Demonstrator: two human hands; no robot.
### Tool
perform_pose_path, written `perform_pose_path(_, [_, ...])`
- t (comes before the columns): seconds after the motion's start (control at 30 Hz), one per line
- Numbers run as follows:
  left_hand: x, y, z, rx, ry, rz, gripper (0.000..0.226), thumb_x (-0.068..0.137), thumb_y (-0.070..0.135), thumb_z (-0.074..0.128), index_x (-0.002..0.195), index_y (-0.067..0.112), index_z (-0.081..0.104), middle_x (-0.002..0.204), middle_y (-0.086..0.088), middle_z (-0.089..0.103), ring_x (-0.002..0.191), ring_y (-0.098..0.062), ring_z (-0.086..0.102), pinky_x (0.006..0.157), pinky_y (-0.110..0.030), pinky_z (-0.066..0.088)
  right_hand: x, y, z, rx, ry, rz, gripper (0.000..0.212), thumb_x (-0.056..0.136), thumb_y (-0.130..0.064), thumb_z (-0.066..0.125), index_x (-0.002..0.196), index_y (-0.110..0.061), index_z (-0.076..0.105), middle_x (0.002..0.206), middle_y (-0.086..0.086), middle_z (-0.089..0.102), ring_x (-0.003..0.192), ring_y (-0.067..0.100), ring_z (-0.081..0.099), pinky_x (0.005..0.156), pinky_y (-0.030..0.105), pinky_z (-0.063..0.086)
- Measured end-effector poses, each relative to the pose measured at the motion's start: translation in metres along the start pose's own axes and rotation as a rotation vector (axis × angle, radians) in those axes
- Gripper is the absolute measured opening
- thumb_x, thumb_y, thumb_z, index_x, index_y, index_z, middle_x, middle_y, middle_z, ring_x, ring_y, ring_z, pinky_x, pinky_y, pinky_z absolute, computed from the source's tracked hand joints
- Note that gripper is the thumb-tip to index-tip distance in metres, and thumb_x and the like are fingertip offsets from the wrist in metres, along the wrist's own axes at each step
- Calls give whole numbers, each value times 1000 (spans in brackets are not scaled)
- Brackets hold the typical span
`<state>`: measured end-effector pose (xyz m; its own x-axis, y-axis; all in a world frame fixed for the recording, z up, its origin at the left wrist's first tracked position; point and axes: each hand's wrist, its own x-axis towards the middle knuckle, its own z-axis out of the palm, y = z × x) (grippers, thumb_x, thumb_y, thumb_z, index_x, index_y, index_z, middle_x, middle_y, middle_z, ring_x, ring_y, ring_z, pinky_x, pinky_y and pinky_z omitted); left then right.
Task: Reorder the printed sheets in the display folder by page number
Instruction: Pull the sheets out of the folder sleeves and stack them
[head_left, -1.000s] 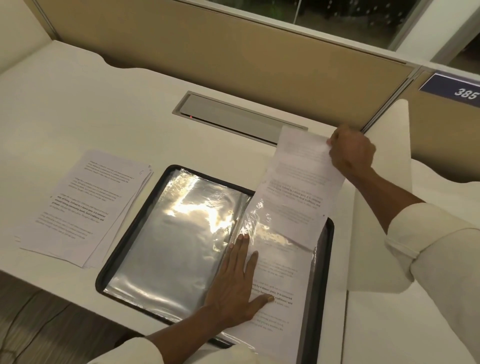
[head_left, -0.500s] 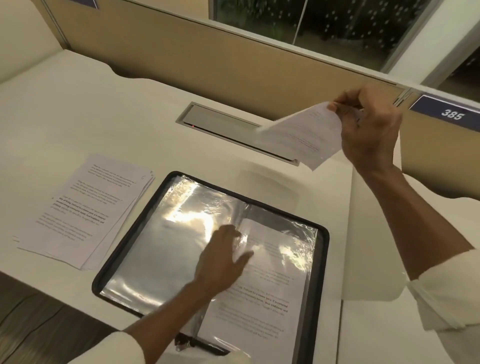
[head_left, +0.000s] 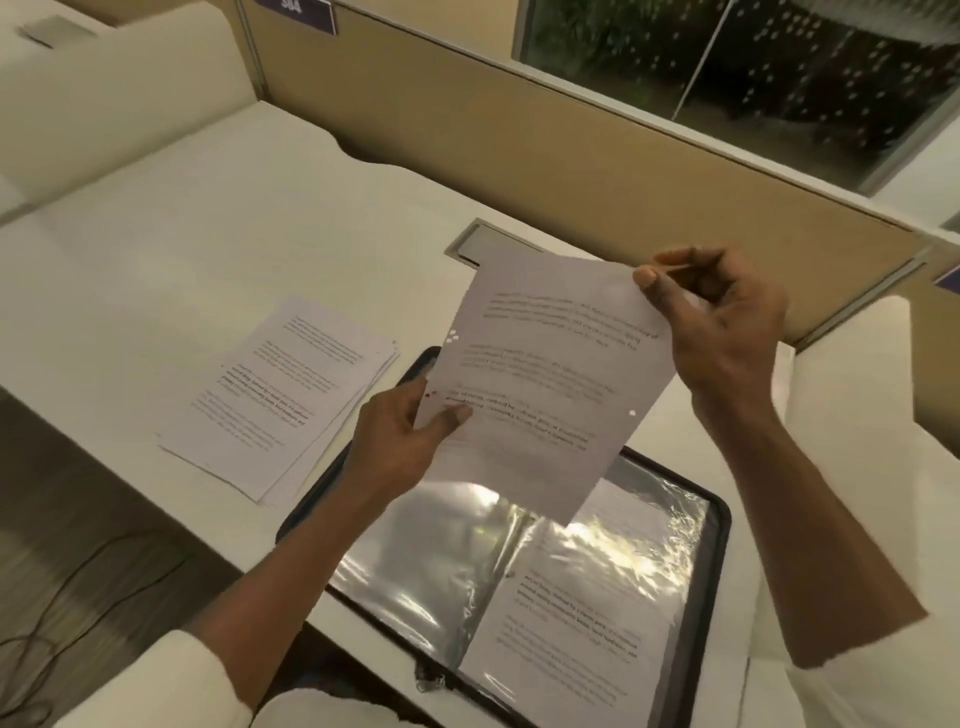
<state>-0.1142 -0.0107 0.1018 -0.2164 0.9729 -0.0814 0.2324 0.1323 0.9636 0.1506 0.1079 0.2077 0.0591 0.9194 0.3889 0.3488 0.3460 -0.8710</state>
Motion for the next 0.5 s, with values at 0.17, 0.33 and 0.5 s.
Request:
perform_pose_path(0.17, [-5,-23,-58,-104,65,-161,20,96,33,77,113,23,78,104,7,81,93,-16,79,82,-45,66,-39,35,77,280,-32,659,86,69,-73,85,127,-13,63,111,3,77,99,23,75,78,39,58])
perform_pose_path(0.33, [16,-50,-133,-98,99,-295,22,93,36,79,109,21,79,99,7,82,88,-16,78,77,-37,64,-102,47,169,331,-264,814,41,88,-23,85,122,-9,67,108,7,80,100,32,77,88,53,63])
perform_pose_path(0.5, [53,-85,-199,38,120,-346,18,94,38,78,107,25,77,96,9,81,83,-13,77,67,-28,62,-135,44,256,199,-381,791,26,92,-12,79,115,-22,69,104,-6,81,94,17,78,81,39,63])
